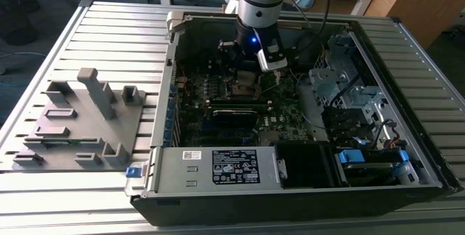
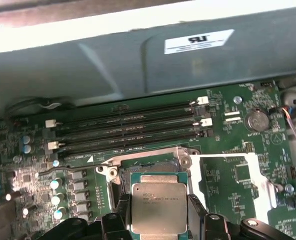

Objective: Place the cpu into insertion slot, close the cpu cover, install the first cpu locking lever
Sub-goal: 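Place the cpu into insertion slot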

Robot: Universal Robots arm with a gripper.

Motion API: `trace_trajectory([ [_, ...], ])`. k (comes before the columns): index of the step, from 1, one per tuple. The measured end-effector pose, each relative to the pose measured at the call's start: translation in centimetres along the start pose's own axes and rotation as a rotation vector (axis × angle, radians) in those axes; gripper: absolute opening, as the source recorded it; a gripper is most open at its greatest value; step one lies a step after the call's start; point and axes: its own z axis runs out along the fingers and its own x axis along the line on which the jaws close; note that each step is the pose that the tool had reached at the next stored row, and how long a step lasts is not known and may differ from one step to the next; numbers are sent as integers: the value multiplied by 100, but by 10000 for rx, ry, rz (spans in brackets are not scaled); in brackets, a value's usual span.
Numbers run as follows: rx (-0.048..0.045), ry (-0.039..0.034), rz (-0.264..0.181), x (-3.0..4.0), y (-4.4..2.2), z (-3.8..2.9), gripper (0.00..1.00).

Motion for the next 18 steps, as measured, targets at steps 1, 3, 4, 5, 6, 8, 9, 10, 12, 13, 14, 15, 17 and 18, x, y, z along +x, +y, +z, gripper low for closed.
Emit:
trace_trajectory([
  [1,3,-6,89,0,0,0,54],
  [3,7,-16,240,0,0,0,54],
  [4,9,-20,298,0,0,0,54],
  [5,9,-22,345,0,0,0,54],
  [6,10,-26,393,0,0,0,54],
  [8,10,-32,485,0,0,0,54],
  [9,10,-34,528,0,0,0,54],
  [10,9,-37,570,0,0,0,54],
  [12,9,-42,651,0,0,0,54],
  [13,9,-42,664,0,0,0,54],
  [14,9,-43,663,0,0,0,54],
  [15,10,-42,664,0,0,0,54],
  [17,9,-42,664,0,0,0,54],
  [18,9,-42,668,0,0,0,54],
])
